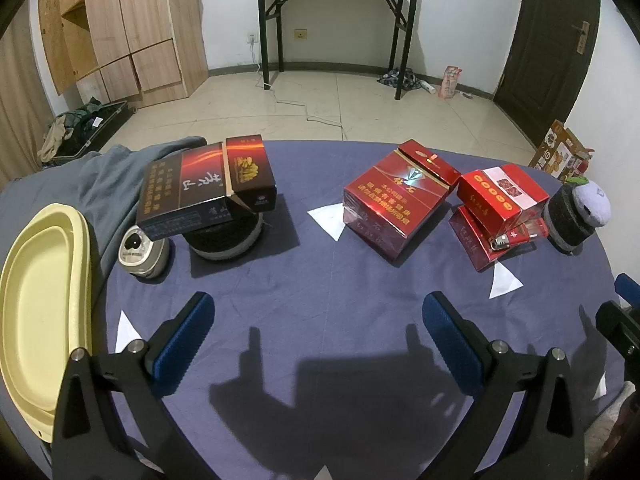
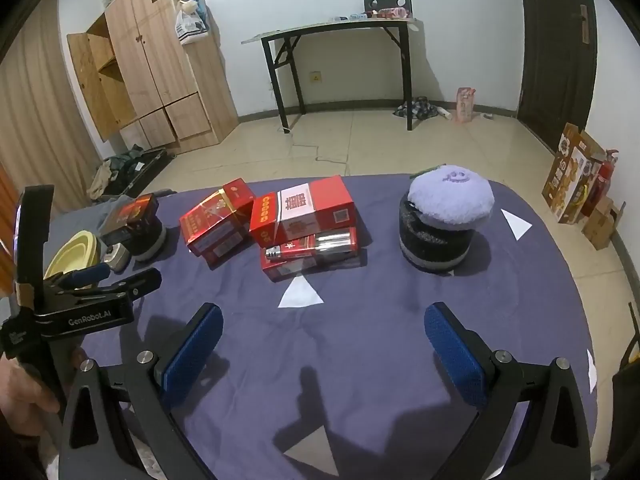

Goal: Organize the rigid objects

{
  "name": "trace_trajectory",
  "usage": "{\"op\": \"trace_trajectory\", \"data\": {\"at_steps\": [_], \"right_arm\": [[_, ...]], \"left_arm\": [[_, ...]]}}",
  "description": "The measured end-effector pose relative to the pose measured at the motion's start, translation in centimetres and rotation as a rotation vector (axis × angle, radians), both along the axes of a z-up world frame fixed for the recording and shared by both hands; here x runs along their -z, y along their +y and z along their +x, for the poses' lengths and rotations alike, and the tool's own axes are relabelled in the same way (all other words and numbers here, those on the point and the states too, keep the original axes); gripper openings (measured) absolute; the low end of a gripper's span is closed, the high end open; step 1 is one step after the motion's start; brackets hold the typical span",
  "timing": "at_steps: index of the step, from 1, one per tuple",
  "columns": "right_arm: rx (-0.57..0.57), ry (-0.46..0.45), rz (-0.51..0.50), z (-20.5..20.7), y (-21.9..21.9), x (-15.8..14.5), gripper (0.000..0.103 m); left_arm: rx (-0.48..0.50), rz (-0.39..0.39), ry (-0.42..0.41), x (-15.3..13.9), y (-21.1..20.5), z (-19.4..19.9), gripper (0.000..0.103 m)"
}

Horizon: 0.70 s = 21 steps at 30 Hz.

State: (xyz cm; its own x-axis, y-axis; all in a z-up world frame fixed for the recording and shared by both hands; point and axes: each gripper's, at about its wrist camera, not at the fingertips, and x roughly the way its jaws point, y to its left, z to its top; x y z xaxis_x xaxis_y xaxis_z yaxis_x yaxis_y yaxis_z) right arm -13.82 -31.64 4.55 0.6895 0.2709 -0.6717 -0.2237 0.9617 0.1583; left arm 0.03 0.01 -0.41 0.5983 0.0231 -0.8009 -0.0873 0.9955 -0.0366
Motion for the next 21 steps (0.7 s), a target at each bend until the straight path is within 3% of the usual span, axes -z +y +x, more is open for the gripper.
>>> {"op": "trace_trajectory", "data": {"at_steps": [21], "right_arm": [[0.007, 0.021, 0.007, 0.17, -0.25, 0.35, 0.103]], "left_arm": [[0.018, 0.019, 0.003, -0.21, -0.86, -0.14, 0.103]]}}
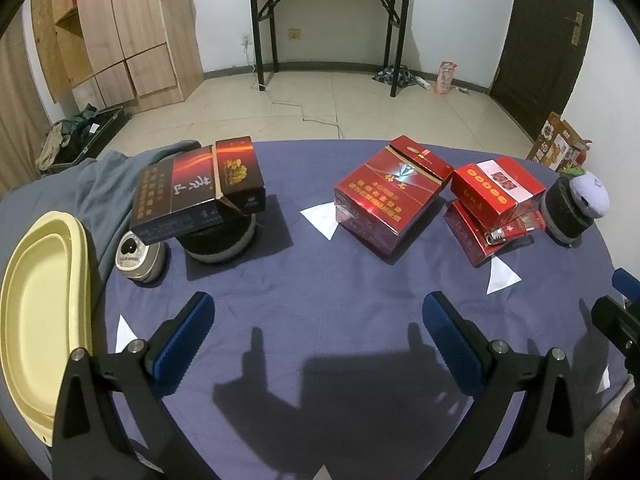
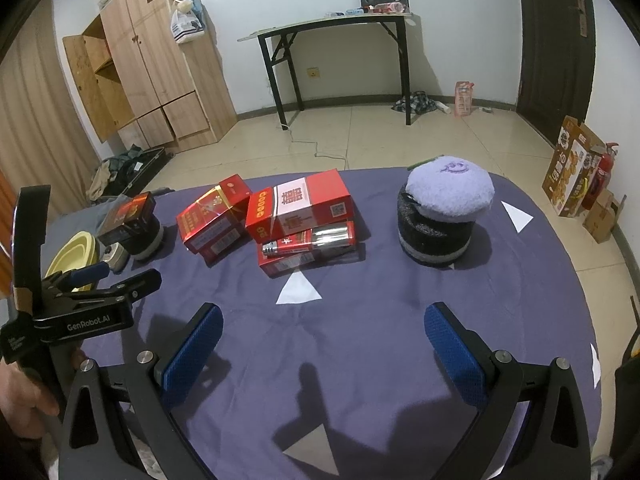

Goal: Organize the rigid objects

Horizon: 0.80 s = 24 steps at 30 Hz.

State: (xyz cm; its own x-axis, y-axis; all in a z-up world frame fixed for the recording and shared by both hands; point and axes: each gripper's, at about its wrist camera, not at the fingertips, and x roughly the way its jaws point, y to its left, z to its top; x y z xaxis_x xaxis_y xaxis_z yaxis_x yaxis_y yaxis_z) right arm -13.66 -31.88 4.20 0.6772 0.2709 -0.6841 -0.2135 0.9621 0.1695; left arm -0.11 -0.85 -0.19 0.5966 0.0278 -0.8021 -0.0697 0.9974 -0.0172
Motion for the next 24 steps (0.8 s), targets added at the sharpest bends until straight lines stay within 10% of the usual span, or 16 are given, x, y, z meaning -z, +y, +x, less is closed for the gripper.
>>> {"op": "trace_trajectory", "data": {"at_steps": [24], "right_arm": [[-0.008, 0.009, 0.009, 0.04, 0.15, 0.07, 0.103]], "left_arm": [[0.0, -0.002, 0.007, 0.17, -0.13, 0.11, 0.103]]}}
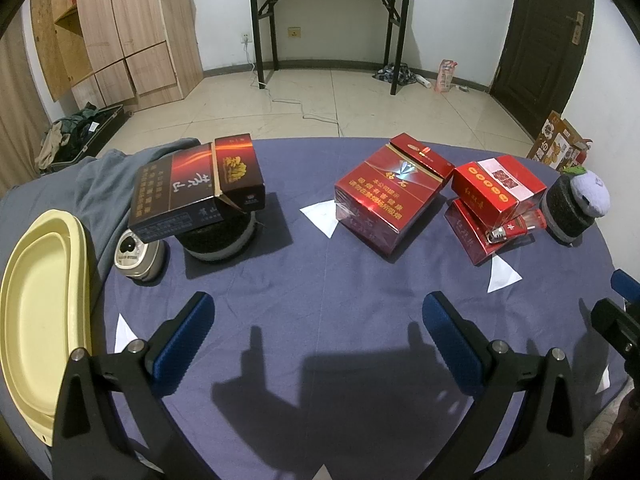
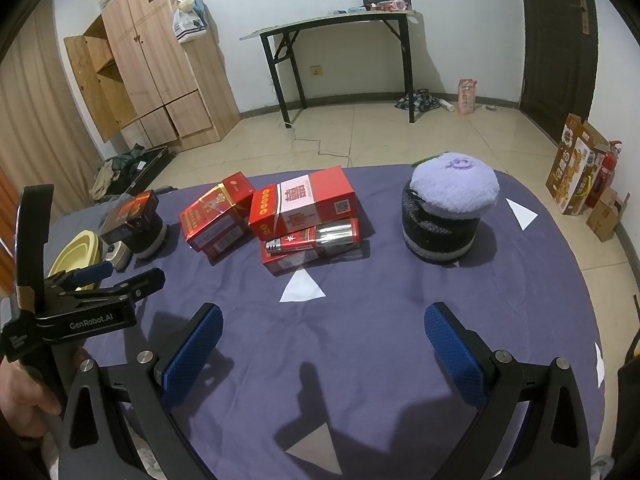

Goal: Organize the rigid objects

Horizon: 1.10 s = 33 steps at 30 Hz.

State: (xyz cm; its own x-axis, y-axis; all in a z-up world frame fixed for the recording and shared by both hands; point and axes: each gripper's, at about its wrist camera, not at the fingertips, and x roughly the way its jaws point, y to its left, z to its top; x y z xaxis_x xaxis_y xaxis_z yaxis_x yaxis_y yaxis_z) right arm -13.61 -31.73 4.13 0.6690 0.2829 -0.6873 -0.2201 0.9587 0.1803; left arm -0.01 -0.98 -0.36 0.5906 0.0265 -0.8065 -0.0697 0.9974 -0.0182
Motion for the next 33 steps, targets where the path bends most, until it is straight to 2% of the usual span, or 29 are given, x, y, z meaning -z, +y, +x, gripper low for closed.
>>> {"op": "trace_trajectory", "data": {"at_steps": [33], "right_arm": [[0.002, 0.021, 0.022, 0.07, -0.35, 0.2, 0.103]], "left_arm": [[0.003, 0.001, 0.008, 0.42, 0.01, 0.02, 0.103]]}}
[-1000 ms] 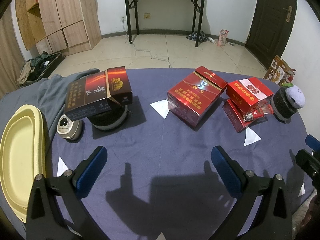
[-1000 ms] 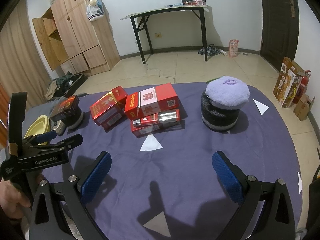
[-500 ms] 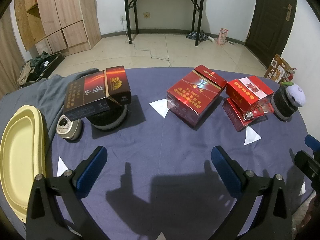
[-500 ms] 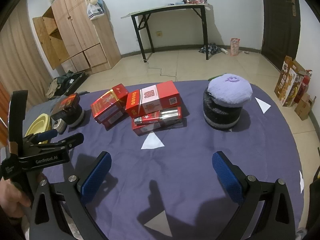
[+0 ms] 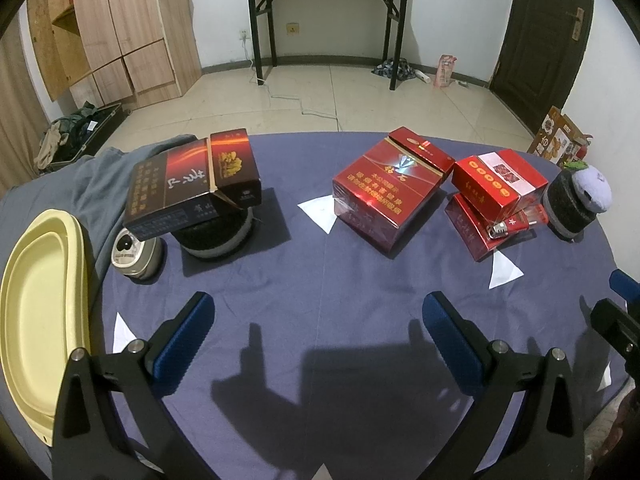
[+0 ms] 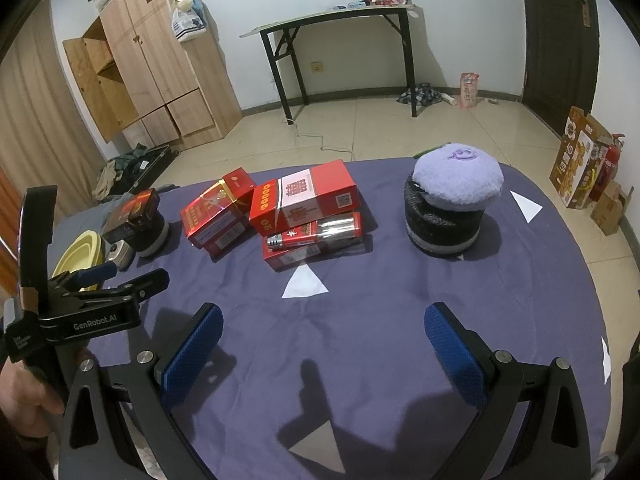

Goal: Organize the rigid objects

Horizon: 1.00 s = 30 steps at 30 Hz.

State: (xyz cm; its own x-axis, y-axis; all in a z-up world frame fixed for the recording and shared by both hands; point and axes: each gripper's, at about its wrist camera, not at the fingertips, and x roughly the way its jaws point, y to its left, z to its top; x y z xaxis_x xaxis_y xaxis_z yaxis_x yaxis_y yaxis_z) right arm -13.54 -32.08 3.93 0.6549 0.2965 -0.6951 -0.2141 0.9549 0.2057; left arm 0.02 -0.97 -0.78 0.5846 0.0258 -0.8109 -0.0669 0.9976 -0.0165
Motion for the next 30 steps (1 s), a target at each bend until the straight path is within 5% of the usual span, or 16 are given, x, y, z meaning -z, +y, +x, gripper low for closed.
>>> {"op": "trace_trajectory", "data": {"at_steps": [30], "right_arm": [[-0.003, 0.008, 0.003, 0.02, -0.03, 0.15, 0.103]], "left_arm": [[0.012, -0.007, -0.003, 0.32, -0.4, -0.81, 0.103]]}}
